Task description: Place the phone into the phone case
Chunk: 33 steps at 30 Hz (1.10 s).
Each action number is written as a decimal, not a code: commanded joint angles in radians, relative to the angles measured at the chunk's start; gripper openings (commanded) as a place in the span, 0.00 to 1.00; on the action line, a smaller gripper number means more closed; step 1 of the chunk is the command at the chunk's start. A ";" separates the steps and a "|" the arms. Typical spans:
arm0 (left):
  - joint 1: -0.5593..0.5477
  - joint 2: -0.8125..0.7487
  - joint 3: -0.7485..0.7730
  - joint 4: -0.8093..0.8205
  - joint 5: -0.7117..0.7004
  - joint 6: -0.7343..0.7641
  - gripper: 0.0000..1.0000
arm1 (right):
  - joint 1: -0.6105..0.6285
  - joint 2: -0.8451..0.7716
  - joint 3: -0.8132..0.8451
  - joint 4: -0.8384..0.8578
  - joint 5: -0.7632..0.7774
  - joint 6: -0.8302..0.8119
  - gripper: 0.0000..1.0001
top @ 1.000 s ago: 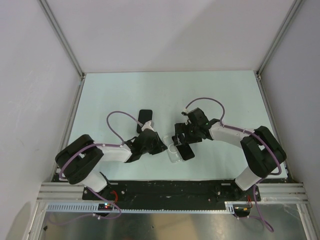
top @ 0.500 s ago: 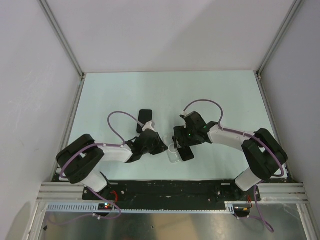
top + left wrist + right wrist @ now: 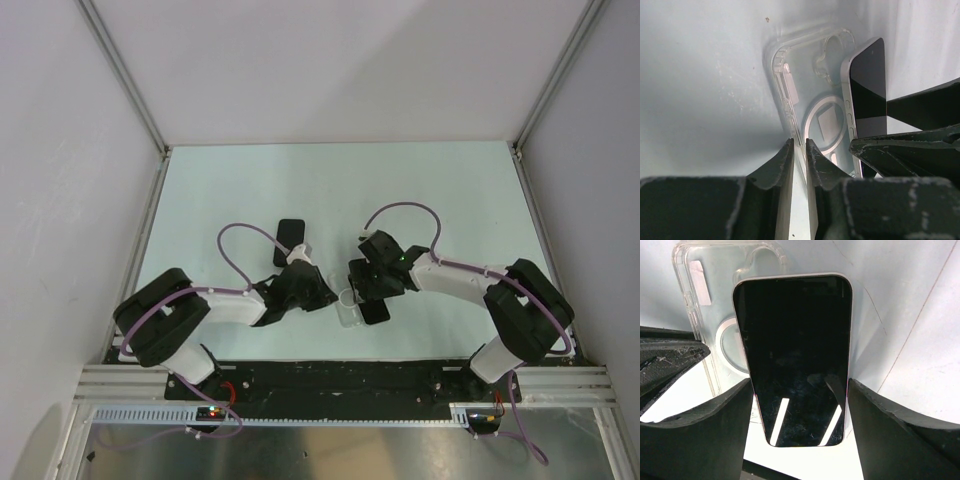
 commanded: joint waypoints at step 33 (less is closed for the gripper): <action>-0.089 -0.057 -0.013 0.051 -0.094 -0.123 0.20 | 0.099 0.064 0.167 -0.122 0.068 0.173 0.70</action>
